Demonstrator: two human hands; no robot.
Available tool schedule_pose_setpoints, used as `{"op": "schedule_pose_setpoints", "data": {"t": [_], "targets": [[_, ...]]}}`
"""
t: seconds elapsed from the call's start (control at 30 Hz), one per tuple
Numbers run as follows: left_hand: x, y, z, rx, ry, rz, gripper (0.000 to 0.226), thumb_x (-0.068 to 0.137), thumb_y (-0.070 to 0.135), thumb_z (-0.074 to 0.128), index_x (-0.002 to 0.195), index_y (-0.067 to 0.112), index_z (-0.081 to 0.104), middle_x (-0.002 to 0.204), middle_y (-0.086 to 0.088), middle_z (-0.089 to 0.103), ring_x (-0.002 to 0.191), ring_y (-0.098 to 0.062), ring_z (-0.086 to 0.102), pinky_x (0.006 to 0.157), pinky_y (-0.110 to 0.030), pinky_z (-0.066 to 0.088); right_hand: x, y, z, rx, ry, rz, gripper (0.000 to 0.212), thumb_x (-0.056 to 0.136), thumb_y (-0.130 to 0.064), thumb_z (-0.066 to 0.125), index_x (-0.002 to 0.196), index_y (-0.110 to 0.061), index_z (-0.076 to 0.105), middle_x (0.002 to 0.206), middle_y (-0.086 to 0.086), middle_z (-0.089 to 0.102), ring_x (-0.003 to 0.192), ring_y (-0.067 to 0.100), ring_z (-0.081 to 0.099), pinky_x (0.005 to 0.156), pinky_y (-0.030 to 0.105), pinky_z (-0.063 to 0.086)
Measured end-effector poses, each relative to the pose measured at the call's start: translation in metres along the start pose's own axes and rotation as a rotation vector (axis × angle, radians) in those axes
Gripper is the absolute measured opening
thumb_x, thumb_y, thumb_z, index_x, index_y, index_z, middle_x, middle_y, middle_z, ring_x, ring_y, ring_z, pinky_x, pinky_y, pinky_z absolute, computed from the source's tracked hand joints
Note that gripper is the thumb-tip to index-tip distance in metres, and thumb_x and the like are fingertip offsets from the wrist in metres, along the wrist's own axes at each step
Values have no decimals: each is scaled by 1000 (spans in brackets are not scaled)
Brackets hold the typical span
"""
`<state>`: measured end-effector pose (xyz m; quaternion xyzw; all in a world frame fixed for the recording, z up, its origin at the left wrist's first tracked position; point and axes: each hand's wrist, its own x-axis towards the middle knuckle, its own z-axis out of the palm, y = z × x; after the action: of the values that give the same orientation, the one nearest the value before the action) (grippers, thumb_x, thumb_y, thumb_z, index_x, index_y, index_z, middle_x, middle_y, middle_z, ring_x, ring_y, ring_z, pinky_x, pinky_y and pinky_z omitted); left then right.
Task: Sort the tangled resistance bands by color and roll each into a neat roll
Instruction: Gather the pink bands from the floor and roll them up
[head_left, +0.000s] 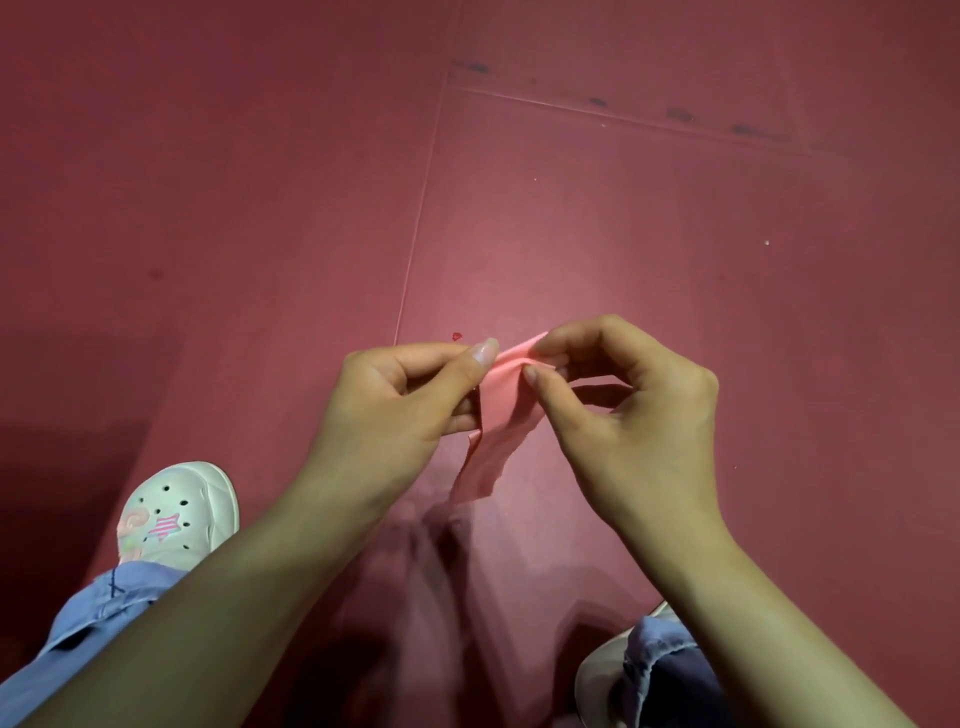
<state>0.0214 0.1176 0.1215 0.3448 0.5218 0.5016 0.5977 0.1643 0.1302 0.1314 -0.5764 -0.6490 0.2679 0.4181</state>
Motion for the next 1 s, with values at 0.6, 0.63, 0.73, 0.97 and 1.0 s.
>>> {"op": "schedule_pose_setpoints", "data": {"t": [0.6,0.63,0.73,0.97,1.0], "targets": [[6,0,-4,-169,299,-50,13,79,-1,70,85,10,75,73,-4,75,64,-10,71,57,-16,54,-2,6,5,57,-197,273,42,74,-22,79,107,-33,54,101,-14,61,92,1,61,78,31,55],[6,0,-4,-197,320,-65,12,79,0,70,86,9,74,73,-4,75,65,-10,71,56,-16,54,-3,4,7,53,-194,264,39,74,-21,79,102,-32,54,101,-13,61,92,1,61,77,31,55],[7,2,-6,-271,374,-113,10,81,3,70,88,8,72,74,-3,75,66,-9,71,56,-17,54,-6,-2,11,32,-183,213,31,71,-20,80,85,-23,52,87,-9,61,82,8,61,71,34,54],[2,3,6,-402,345,-141,6,82,-2,66,85,1,69,69,-6,73,60,-12,71,50,-16,52,-12,-12,26,25,-288,266,26,69,-37,81,62,-19,64,61,-10,67,57,5,62,58,28,53],[2,3,8,-409,338,-141,5,82,-3,65,84,0,69,67,-6,73,59,-11,70,49,-16,52,-12,-11,27,15,-265,277,25,70,-36,80,61,-18,64,61,-10,67,57,5,62,59,30,53]]}}
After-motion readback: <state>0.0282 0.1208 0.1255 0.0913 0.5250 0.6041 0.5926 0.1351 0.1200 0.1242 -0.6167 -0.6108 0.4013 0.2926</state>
